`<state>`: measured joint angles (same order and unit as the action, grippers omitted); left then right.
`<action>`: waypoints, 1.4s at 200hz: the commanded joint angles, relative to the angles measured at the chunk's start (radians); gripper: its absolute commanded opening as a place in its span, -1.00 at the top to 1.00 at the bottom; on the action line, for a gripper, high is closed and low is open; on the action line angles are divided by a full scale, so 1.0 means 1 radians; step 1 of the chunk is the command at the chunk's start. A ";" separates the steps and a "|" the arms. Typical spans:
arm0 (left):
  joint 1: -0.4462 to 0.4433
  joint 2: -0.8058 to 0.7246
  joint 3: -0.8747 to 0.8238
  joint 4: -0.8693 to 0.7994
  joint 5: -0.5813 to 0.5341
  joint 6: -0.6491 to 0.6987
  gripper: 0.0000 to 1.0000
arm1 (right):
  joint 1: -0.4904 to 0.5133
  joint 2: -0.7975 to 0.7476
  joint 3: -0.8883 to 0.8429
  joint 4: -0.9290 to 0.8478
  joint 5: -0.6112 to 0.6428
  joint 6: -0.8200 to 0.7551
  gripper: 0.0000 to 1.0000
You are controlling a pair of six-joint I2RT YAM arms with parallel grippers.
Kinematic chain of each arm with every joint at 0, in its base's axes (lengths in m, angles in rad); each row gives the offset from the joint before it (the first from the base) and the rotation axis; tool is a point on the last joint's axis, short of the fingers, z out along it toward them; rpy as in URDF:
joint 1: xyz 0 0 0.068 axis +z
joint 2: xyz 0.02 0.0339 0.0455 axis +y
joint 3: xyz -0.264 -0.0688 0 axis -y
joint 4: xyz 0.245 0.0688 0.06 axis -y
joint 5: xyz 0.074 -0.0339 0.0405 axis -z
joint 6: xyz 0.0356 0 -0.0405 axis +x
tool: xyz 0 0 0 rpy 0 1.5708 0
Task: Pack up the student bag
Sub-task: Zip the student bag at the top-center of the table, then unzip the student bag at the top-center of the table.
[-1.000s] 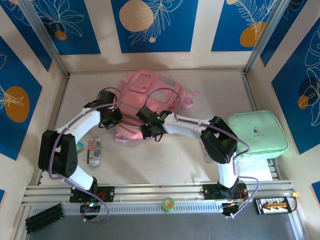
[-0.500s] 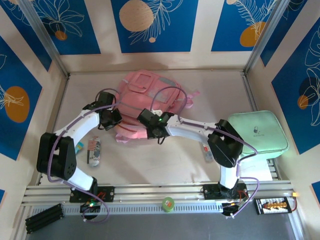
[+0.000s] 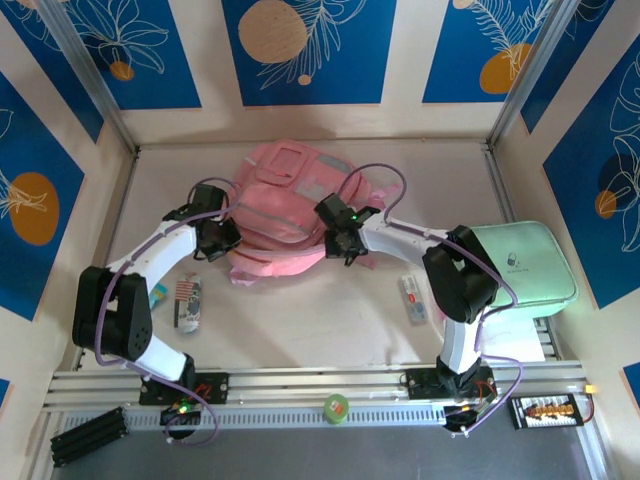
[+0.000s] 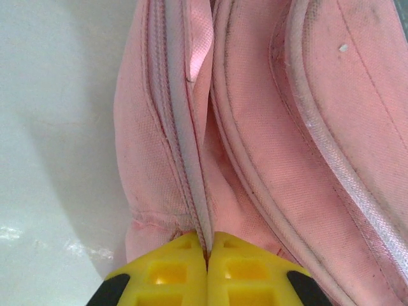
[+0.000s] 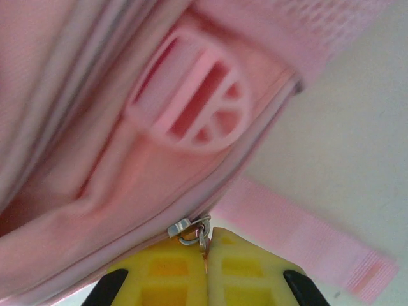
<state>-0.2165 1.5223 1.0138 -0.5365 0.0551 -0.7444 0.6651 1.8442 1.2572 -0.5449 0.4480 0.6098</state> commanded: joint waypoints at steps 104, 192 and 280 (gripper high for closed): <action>0.026 -0.055 -0.032 -0.084 0.112 0.154 1.00 | -0.223 -0.048 0.009 0.054 -0.050 -0.173 0.45; -0.040 -0.124 0.101 -0.121 0.166 0.396 -0.21 | -0.228 -0.376 -0.232 0.166 -0.202 -0.130 -0.33; -0.300 0.086 0.303 -0.107 -0.008 1.007 -0.77 | -0.274 -0.510 -0.353 0.269 -0.261 -0.070 -0.91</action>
<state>-0.4988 1.5497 1.2839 -0.6235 0.0837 0.0269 0.4110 1.3724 0.9264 -0.3096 0.2264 0.5228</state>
